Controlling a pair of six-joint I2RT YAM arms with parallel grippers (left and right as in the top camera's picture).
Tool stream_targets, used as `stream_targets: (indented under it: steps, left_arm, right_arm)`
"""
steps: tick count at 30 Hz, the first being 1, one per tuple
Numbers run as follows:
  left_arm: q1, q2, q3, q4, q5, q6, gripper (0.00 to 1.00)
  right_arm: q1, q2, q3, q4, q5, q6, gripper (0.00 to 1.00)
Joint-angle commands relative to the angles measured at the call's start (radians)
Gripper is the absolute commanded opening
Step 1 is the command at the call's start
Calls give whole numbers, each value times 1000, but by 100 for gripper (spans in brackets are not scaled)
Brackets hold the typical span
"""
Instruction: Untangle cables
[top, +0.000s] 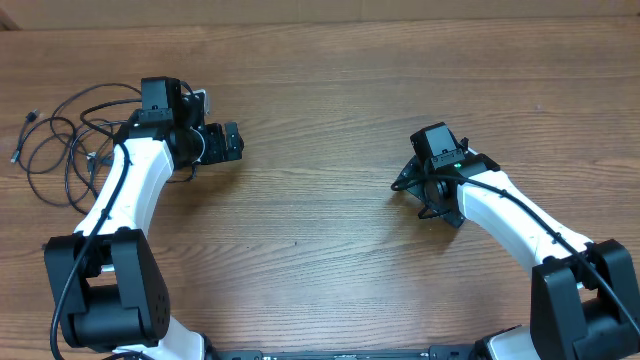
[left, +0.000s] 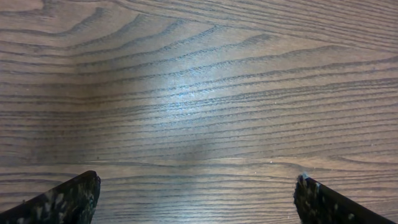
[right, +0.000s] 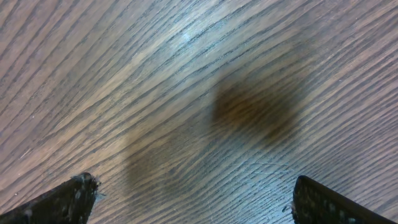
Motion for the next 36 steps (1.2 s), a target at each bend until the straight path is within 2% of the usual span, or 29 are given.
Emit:
stream_targets:
  steps: [1,16,36]
  left_arm:
    - [-3,8,-11,1,8,12,100]
    - [-10,0,-11,1,8,12,100]
    - [-62,-257,-11,1,8,12,99]
  right_arm:
    - [-3,-15,-3,5,-2,8,100]
    - [-3,-15,-3,5,-2,8,100]
    - [-3,-15,-3,5,-2,8,100]
